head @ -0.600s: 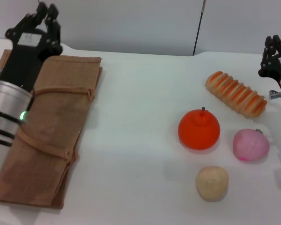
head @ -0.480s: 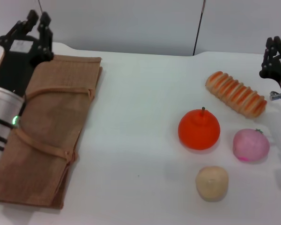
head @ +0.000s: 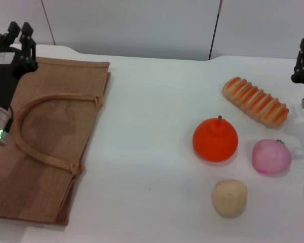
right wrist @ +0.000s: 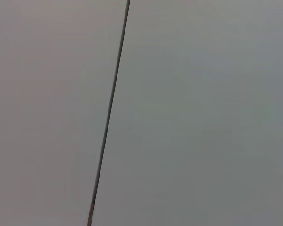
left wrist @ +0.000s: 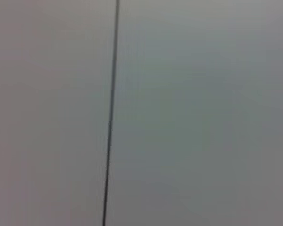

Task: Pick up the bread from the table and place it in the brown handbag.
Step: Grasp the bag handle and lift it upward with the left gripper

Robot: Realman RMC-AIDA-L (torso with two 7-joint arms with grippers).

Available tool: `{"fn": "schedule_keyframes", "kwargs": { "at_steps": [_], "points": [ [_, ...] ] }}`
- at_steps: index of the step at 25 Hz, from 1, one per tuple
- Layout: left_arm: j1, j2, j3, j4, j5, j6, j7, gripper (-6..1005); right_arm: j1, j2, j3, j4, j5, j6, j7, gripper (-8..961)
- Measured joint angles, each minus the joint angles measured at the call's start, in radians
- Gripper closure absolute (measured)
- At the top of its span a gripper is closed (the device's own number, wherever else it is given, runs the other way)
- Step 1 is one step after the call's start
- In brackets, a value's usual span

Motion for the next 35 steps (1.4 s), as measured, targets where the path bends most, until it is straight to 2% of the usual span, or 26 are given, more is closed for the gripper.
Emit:
{"fn": "schedule_keyframes", "kwargs": {
  "at_steps": [12, 14, 18, 20, 21, 23, 26, 28, 29, 30, 31, 33, 35],
  "points": [
    [-0.01, 0.013, 0.032, -0.063, 0.005, -0.013, -0.197, 713, -0.008, -0.001, 0.001, 0.003, -0.005, 0.001, 0.0, 860],
    [-0.008, 0.022, 0.034, -0.066, 0.011, -0.011, -0.254, 708, -0.009, -0.002, 0.001, 0.005, -0.005, -0.001, 0.0, 860],
    [-0.022, 0.064, 0.035, -0.078, 0.09, 0.003, -0.429, 699, -0.009, -0.004, 0.001, 0.007, -0.005, -0.005, 0.0, 860],
    [-0.034, 0.083, 0.035, -0.08, 0.13, 0.014, -0.494, 488, -0.009, -0.005, 0.001, 0.01, -0.005, -0.005, 0.0, 859],
    [-0.04, 0.092, 0.035, -0.081, 0.151, 0.018, -0.522, 488, -0.009, -0.005, 0.001, 0.012, -0.005, -0.005, 0.0, 859],
    [-0.05, 0.097, 0.035, -0.089, 0.16, 0.023, -0.537, 489, -0.008, -0.005, 0.001, 0.015, -0.005, -0.005, 0.0, 859],
    [-0.066, 0.084, 0.034, -0.137, 0.161, 0.054, -0.521, 489, -0.006, -0.004, 0.001, 0.017, -0.005, -0.005, 0.0, 859],
    [-0.084, 0.06, 0.028, -0.195, 0.155, 0.08, -0.49, 489, -0.004, -0.003, 0.001, 0.017, -0.005, -0.004, 0.0, 859],
    [-0.102, 0.035, 0.021, -0.241, 0.143, 0.097, -0.45, 490, -0.004, -0.002, 0.001, 0.017, -0.005, -0.003, 0.0, 859],
    [-0.104, 0.031, 0.02, -0.248, 0.14, 0.099, -0.438, 490, -0.003, -0.002, 0.001, 0.016, -0.005, -0.003, 0.0, 859],
    [-0.117, 0.011, 0.015, -0.273, 0.124, 0.107, -0.376, 490, -0.002, -0.002, 0.001, 0.016, -0.005, -0.003, 0.0, 858],
    [-0.119, -0.005, 0.014, -0.257, 0.102, 0.098, -0.24, 490, 0.001, -0.002, 0.001, 0.016, -0.005, -0.003, 0.0, 858],
    [-0.106, -0.006, 0.013, -0.202, 0.093, 0.07, -0.141, 490, 0.004, -0.002, 0.0, 0.015, -0.006, -0.001, 0.0, 858]
  ]
}}
